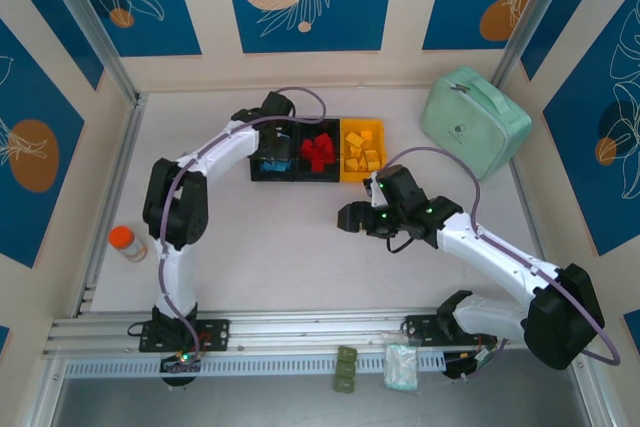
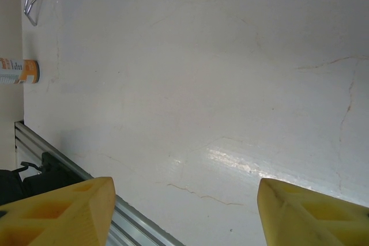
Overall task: Sort the legos into containers by color
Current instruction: Place the lego in the container, then reset both arms
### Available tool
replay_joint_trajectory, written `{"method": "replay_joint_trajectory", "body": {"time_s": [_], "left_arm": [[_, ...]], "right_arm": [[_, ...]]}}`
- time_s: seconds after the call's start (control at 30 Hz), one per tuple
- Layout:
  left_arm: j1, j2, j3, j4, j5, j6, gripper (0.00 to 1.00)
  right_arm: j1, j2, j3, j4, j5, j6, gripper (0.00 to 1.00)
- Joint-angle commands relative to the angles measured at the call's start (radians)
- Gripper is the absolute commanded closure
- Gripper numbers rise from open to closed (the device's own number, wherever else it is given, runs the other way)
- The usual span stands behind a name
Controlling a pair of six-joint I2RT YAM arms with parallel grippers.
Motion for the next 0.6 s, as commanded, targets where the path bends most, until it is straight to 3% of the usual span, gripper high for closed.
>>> {"method": "replay_joint_trajectory", "body": {"time_s": [0.0,0.13,0.17,0.2,0.23,0.27,0.43,0.57], "left_arm": [[0.01,-0.119,-0.058,0.03,0.024,-0.001,0.37],[0.01,-0.229,-0.171,0.089,0.054,-0.009,0.29],[0.01,-0.263,-0.207,0.108,0.06,-0.01,0.26],[0.01,-0.298,-0.244,0.128,0.062,-0.013,0.16],[0.01,-0.327,-0.277,0.146,0.066,-0.013,0.12],[0.011,-0.359,-0.312,0.164,0.066,-0.013,0.01],[0.016,-0.48,-0.443,0.206,0.049,-0.004,0.01],[0.023,-0.586,-0.563,0.274,-0.027,0.004,0.01]], "right_arm": [[0.0,0.022,0.044,-0.014,0.032,-0.018,0.31],[-0.029,0.061,0.081,-0.017,0.064,-0.051,0.25],[-0.041,0.069,0.092,-0.016,0.071,-0.063,0.07],[-0.055,0.076,0.104,-0.012,0.076,-0.075,0.01],[-0.068,0.081,0.115,-0.007,0.08,-0.085,0.01],[-0.085,0.088,0.127,-0.004,0.086,-0.096,0.01],[-0.165,0.127,0.192,-0.001,0.128,-0.139,0.01],[-0.197,0.137,0.229,0.0,0.251,-0.179,0.01]]}}
